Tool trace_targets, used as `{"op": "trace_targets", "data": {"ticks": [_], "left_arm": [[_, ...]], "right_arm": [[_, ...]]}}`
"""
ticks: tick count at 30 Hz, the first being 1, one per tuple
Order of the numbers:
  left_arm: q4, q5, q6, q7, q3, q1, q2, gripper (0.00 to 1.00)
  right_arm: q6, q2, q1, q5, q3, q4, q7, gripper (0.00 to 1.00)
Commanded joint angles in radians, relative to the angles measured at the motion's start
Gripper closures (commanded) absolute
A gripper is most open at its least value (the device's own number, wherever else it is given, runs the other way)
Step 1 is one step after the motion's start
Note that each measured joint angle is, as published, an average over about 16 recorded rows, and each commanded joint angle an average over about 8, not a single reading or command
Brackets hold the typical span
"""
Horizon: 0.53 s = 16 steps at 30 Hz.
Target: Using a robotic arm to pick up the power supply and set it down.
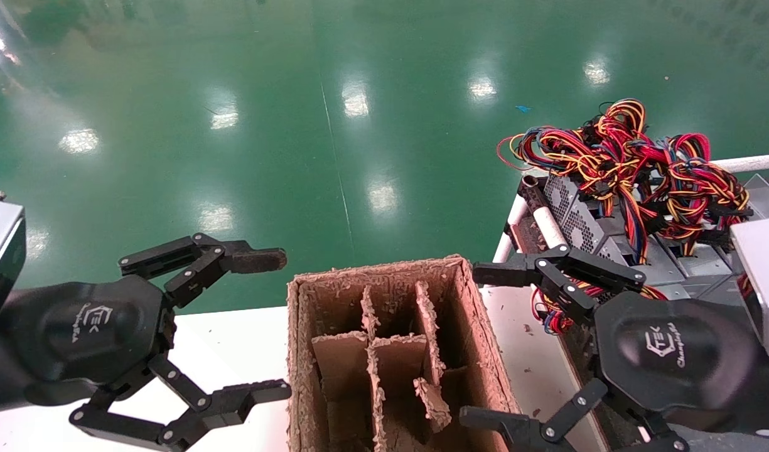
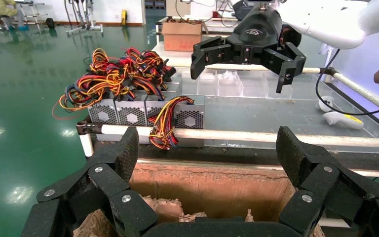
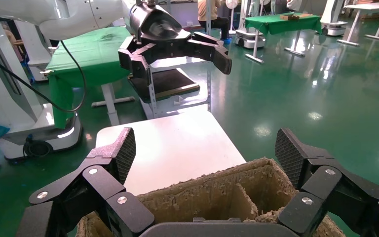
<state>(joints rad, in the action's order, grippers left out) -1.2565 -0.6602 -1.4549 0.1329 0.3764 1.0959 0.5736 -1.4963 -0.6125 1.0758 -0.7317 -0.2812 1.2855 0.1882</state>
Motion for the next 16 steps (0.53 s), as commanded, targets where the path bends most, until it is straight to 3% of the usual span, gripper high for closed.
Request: {"op": "trace_targets", "data": {"ticks": [1, 16], "left_arm": [[0.0, 0.0, 0.0, 0.0, 0.0, 0.0, 0.0, 0.0], [0.0, 0.0, 0.0, 0.0, 0.0, 0.0, 0.0, 0.0]], "right_arm": [[0.0, 0.0, -0.001, 0.0, 0.001, -0.001, 0.0, 0.0], [0.001, 0.002, -0.002, 0.0, 0.002, -0.002, -0.001, 0.0]]}}
